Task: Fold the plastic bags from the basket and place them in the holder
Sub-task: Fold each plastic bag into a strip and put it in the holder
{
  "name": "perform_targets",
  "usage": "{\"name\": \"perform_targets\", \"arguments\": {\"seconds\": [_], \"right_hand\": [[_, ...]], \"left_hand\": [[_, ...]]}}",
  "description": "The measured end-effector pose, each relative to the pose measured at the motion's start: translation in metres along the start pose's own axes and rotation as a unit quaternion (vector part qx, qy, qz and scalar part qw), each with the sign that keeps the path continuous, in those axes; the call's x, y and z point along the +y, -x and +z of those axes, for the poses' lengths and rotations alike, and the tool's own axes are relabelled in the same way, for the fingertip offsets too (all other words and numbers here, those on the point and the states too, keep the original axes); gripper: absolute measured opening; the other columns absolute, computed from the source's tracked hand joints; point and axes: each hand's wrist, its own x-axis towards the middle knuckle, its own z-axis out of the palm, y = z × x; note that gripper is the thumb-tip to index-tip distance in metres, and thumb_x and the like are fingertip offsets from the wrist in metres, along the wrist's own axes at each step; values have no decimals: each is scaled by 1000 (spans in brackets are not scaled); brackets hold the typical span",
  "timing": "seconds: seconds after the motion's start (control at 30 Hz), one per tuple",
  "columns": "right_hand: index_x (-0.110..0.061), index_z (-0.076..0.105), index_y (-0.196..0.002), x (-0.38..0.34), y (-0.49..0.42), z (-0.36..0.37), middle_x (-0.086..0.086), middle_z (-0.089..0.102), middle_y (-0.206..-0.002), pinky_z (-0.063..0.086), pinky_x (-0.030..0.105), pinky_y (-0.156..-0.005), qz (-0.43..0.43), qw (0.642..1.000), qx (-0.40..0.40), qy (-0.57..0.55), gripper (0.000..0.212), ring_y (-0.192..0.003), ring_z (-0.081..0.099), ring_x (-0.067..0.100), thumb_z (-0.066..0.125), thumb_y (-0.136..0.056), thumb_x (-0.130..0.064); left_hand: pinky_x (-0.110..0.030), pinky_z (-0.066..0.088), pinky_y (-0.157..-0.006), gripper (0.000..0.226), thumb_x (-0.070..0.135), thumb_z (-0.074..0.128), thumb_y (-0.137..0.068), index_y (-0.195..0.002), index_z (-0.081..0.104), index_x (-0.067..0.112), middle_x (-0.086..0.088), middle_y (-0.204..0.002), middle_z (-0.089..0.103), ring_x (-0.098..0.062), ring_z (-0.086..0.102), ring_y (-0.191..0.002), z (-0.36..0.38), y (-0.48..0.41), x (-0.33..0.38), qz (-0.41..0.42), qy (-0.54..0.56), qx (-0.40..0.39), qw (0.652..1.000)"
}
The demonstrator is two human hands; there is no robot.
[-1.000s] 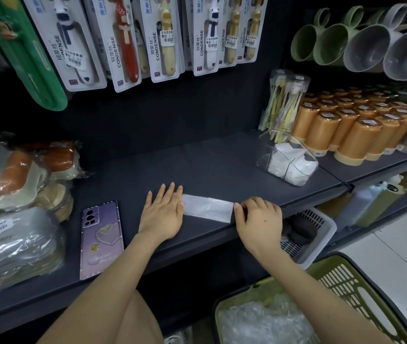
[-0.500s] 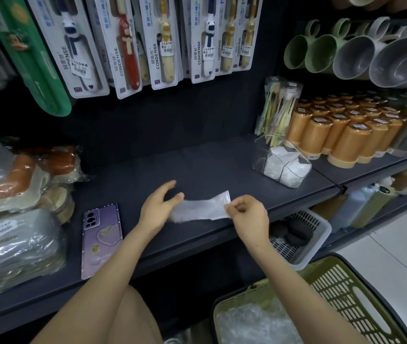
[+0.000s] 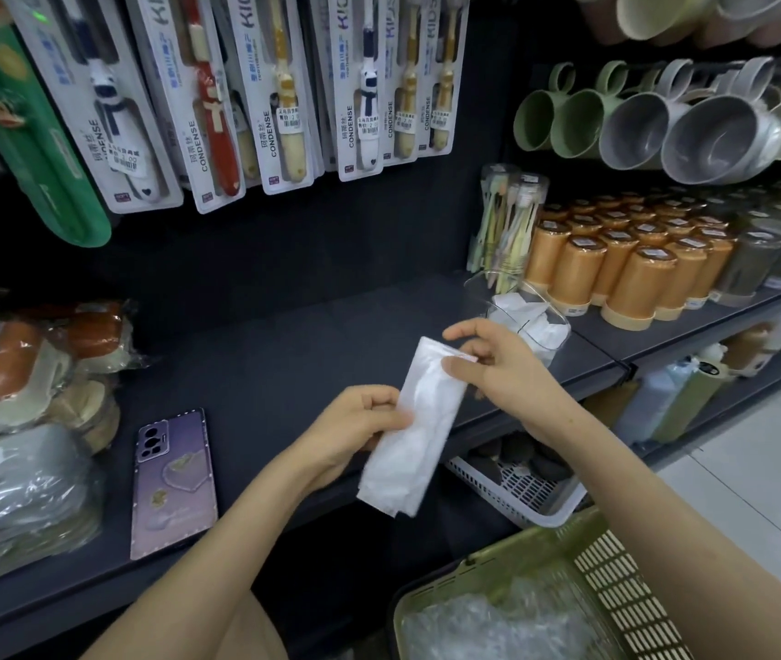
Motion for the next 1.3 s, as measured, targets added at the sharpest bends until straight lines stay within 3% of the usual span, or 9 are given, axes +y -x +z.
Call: {"name": "perform_targets", "arguments": {"seconds": [0.1, 0.3, 0.53, 0.67, 0.77, 0.87, 0.97, 1.17, 1.3], "right_hand": [[-17, 60, -112, 8, 15, 3, 8, 68, -91, 49, 28, -60, 60, 994, -12, -90, 25, -70, 61, 13, 67, -88, -14], [-4, 66, -103, 26, 44, 25, 14, 69, -84, 45, 25, -51, 99, 981, -36, -163, 15, -61, 59, 14, 66, -89, -9], [-7, 67, -93, 25, 46, 29, 5, 66, -71, 38, 23, -43, 41, 977, 3, -207, 14, -57, 53, 16, 60, -88, 4], [-10, 67, -84, 25, 47, 24, 5, 61, -70, 41, 25, -45, -24, 986, 0, -167, 23, -52, 48, 16, 58, -86, 11], [-15, 69, -80, 24, 49, 19, -3, 64, -76, 45, 22, -51, -83, 990, 6, -118, 36, -60, 52, 10, 53, -84, 17], [-25, 69, -80, 27, 47, 11, -10, 64, -83, 45, 21, -62, -150, 987, 33, -56, 43, -71, 55, 9, 55, -83, 15], [-30, 70, -78, 34, 40, 1, -8, 64, -84, 47, 34, -66, -195, 979, 56, 3, 38, -75, 59, 18, 58, -80, 5], [-27, 70, -99, 46, 39, -36, -1, 70, -92, 51, 28, -84, -82, 993, -42, -80, 35, -91, 64, 17, 59, -75, -4], [-35, 68, -90, 54, 28, -41, -7, 71, -82, 50, 19, -77, -68, 997, 34, 20, 20, -81, 65, 7, 77, -81, -19]], "left_hand": [[-24, 54, -65, 13, 1, 58, -91, -98, 66, -6, -9, -85, 68, -16, 66, -76, 10, 5, -1, 2, 42, 45, 998], [-28, 57, -68, 13, 2, 56, -93, -97, 69, 1, -7, -89, 74, -21, 71, -84, 24, 14, 0, 13, 105, 93, 990], [-25, 56, -62, 14, 5, 60, -91, -100, 69, 2, -8, -90, 75, -18, 72, -79, 31, 20, 5, 25, 138, 102, 985], [-29, 56, -64, 18, 2, 52, -93, -105, 65, 1, -14, -94, 70, -23, 69, -82, 24, 21, 11, 7, 161, 43, 986], [-31, 56, -61, 24, 18, 51, -84, -95, 65, 3, -13, -88, 69, -23, 67, -75, 17, 21, 18, -39, 198, 7, 979], [-29, 54, -64, 36, 33, 65, -78, -97, 64, 2, -13, -86, 68, -20, 66, -74, 15, 17, 23, -58, 125, -40, 990], [-26, 54, -60, 21, 6, 73, -74, -92, 63, 1, -12, -81, 67, -16, 66, -69, 18, 9, 27, -30, 27, -42, 998], [-20, 51, -63, 19, -3, 77, -75, -78, 64, 10, -1, -70, 64, -7, 60, -64, 31, -18, 25, 65, -163, 13, 984], [-16, 49, -66, 27, 2, 78, -76, -73, 61, 22, 7, -70, 62, 0, 57, -62, 45, -41, 26, 139, -256, 7, 957]]}}
